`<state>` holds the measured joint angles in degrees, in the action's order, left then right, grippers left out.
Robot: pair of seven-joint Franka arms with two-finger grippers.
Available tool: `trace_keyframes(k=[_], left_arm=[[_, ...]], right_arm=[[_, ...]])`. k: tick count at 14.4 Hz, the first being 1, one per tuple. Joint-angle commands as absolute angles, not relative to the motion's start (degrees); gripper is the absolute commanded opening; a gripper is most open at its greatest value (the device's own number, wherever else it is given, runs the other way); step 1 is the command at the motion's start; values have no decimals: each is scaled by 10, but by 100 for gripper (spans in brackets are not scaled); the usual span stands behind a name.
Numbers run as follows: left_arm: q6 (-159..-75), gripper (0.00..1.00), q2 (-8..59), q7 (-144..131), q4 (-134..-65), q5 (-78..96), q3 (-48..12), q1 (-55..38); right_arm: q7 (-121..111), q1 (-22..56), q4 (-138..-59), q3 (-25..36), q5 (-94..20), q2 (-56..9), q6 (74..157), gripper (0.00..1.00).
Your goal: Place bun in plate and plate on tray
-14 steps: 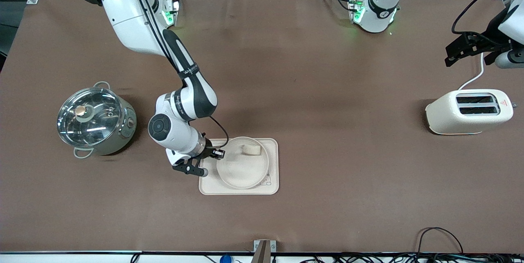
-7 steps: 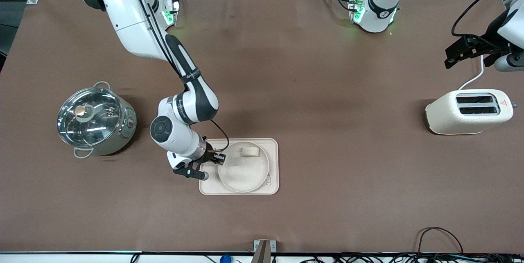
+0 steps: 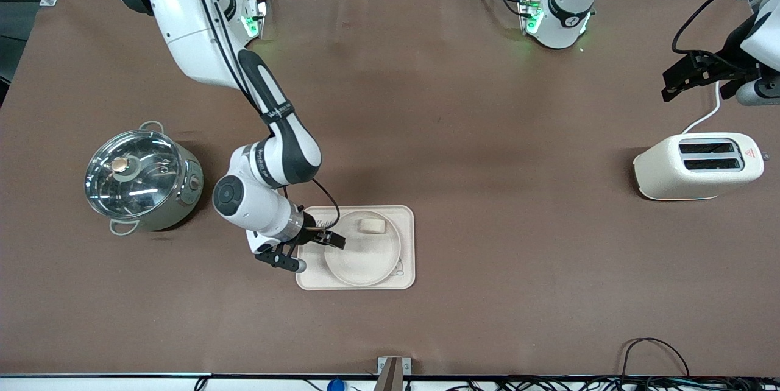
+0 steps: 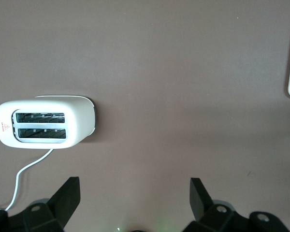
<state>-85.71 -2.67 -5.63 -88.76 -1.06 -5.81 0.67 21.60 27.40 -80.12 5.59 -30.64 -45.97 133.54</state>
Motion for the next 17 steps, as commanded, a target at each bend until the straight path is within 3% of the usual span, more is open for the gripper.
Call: trace_keyframes(k=[1,5,9,17], left_arm=[[-851,100,-28,-54,-881,-13,-62,9],[-851,100,-28,-55,-878,-13,-62,8],[-851,100,-28,-54,-879,-12,-63,9],[-851,100,-30,-52,-873,-12,-62,10]], right_arm=[[206,237,-831,48,-321,-381,1232,100],[200,183,-874,56,-297,-262,1103,100],[190,146,-875,57,-184,-144,973,100],[82,107,-884,57,-32,-12,868,100]])
